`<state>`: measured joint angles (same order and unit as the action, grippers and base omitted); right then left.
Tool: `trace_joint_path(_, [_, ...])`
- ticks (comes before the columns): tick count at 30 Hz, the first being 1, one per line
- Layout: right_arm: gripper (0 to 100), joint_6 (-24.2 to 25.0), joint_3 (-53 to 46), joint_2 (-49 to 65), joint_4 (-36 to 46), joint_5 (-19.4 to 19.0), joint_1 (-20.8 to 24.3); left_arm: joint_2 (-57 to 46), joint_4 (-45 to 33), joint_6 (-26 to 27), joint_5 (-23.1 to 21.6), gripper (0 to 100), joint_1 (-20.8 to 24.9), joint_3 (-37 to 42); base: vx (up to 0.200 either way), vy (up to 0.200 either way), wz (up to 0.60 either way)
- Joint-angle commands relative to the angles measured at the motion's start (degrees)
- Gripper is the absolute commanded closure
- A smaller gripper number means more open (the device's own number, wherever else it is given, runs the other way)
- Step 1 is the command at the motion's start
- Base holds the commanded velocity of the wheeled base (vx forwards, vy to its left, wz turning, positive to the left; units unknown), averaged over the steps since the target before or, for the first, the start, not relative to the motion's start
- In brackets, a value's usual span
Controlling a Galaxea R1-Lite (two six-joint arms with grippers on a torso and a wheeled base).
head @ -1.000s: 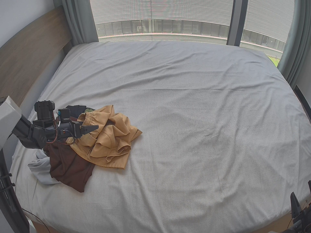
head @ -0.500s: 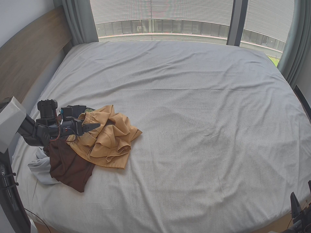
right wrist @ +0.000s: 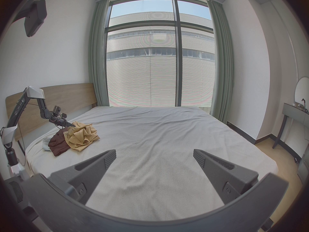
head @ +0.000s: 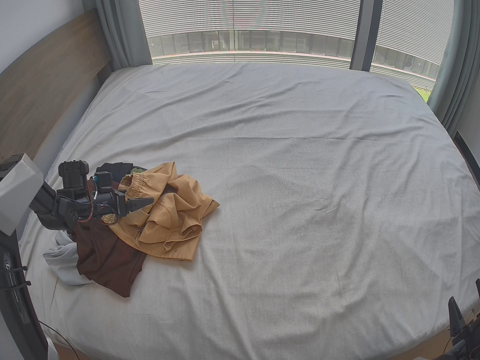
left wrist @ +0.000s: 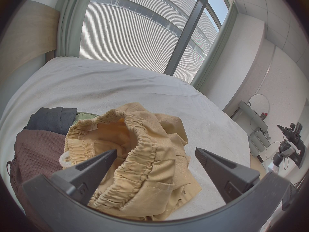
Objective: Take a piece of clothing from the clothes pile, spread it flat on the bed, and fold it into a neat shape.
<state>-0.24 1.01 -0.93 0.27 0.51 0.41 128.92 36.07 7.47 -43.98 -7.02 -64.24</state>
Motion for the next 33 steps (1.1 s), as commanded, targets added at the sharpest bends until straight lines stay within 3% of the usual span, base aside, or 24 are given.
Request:
trace_joint_path(1, [0,0.0,-0.8,0.9,0.0,0.0,0.0,0.1,0.4,0.0,0.0,0,-0.4,0.4,0.000,0.000,0.00])
trace_joint_path(6, [0,0.0,-0.8,0.9,0.0,0.0,0.0,0.5,1.5,0.4,0.0,0,-0.4,0.7,0.000,0.000,0.00])
trace_joint_path(7, [0,0.0,-0.8,0.9,0.0,0.0,0.0,0.6,1.5,0.8,0.0,100,-0.4,0.6,0.000,0.000,0.00])
trace_joint_path(24, [0,0.0,-0.8,0.9,0.0,0.0,0.0,-1.8,1.6,1.5,-2.5,100,-0.4,3.4,0.000,0.000,0.00])
trace_joint_path(33, [0,0.0,-0.8,0.9,0.0,0.0,0.0,-2.8,6.1,-0.1,-2.4,100,0.7,6.9,0.000,0.000,0.00])
